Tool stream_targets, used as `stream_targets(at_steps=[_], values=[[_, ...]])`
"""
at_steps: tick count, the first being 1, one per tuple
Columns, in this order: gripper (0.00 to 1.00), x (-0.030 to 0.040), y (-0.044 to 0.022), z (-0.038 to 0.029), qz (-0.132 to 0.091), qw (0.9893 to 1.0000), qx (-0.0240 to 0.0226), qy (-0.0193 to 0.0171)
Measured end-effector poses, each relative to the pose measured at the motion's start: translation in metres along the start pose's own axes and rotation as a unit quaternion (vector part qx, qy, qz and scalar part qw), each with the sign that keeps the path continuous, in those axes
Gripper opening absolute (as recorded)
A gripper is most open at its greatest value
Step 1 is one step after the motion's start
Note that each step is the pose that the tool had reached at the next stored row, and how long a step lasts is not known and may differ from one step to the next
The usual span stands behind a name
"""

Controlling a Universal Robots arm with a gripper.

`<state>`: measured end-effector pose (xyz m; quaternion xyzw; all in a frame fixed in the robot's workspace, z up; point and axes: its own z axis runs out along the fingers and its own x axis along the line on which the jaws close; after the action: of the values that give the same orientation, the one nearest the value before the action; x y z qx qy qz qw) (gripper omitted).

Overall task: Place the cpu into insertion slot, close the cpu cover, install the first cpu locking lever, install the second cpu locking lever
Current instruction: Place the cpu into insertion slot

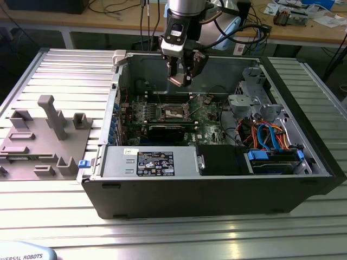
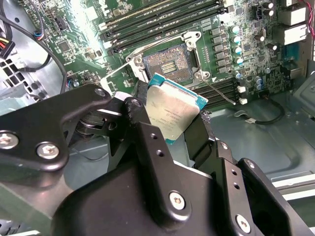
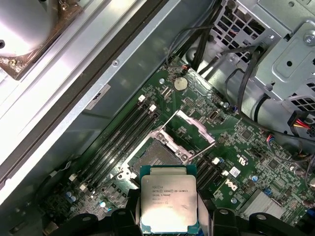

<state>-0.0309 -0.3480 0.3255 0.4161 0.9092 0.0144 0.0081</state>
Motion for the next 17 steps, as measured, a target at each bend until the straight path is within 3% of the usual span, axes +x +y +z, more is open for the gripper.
stream_targets(at_steps=[17], values=[[0.54,0.0,0.0,0.0002,0.008,1.0,0.0,-0.0003]])
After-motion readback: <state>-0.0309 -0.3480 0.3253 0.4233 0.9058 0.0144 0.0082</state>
